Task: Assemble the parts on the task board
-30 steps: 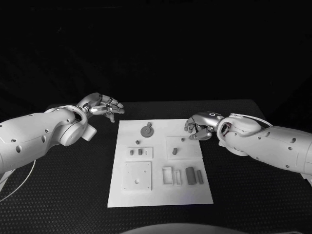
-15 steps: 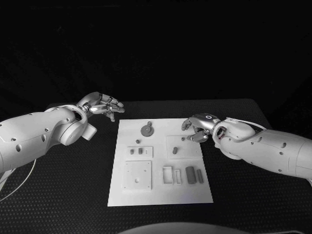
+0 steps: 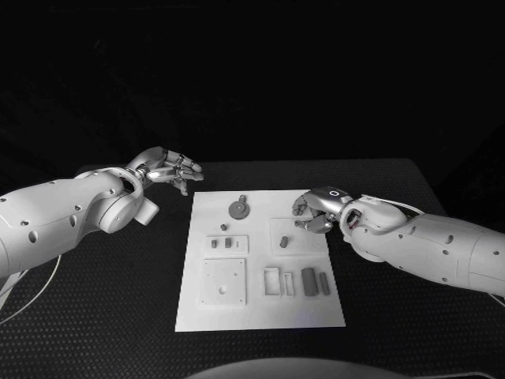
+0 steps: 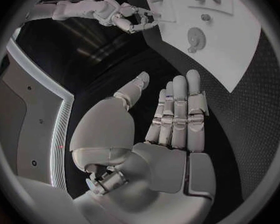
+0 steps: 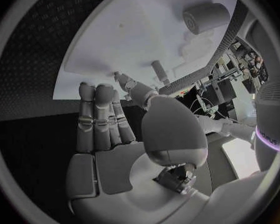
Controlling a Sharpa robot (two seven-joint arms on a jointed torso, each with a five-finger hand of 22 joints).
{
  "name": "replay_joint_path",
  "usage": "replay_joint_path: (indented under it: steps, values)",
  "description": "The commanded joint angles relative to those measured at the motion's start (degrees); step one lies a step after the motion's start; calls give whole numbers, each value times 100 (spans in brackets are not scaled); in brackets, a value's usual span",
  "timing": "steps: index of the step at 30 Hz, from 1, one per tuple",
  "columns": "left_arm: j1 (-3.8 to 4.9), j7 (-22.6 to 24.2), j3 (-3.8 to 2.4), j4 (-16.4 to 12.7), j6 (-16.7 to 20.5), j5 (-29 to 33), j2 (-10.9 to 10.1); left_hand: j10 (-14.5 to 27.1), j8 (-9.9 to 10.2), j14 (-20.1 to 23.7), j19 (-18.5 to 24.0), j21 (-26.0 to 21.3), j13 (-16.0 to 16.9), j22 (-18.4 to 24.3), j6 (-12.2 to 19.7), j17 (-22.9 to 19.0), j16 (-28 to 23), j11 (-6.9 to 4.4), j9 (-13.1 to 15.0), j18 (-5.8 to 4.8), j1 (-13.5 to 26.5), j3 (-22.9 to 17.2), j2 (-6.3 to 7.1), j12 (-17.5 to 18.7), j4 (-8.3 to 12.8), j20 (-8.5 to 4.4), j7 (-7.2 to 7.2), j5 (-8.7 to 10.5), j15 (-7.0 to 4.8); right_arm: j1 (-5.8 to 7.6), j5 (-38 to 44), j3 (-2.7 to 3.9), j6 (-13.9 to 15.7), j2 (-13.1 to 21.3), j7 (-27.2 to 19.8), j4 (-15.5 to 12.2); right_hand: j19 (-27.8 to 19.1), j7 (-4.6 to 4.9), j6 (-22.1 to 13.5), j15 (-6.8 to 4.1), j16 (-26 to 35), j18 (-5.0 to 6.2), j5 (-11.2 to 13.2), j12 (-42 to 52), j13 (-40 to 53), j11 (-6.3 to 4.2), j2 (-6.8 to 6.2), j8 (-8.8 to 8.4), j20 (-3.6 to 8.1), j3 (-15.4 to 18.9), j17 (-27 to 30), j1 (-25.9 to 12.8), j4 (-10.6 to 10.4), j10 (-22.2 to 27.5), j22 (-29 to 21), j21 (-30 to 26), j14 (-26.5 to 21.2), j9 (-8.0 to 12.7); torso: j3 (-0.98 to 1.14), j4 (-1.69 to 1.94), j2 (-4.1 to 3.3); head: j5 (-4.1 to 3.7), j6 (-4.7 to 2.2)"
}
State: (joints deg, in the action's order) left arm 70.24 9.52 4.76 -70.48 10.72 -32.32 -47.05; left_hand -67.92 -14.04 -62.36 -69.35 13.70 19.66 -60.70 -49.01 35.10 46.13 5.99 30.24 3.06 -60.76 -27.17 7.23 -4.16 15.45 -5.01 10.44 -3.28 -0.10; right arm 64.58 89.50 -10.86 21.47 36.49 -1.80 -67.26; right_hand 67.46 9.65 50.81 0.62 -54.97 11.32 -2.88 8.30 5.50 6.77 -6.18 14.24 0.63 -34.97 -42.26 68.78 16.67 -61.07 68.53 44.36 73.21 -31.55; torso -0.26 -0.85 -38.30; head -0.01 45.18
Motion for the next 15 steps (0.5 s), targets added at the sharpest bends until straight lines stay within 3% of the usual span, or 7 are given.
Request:
replay_joint_path:
  steps: [1,15]
  values:
    - [2,96,-3,-13,-63,41,5,56,-31,-38,-50,-29,3,9,1,9,-38,6,-1,246,15,36,-44,36,-1,-2,24,11,-1,-9,66,2,47,-44,25,22,41,4,34,-33,-36,368,12,17,-3,13,38,33,17,-34,9,-44,4,-48,9,21,21,9,-4,-6,0,20,12]
    - [2,116,-3,-25,-75,47,13,89,-58,-17,-34,-61,3,25,32,25,-73,17,-3,224,27,52,-36,35,-5,-10,29,11,11,-124,108,2,-47,-189,36,197,91,-14,83,-66,-112,368,12,10,-16,-21,82,54,50,-45,6,-88,2,-172,48,60,53,26,-4,-4,0,43,52]
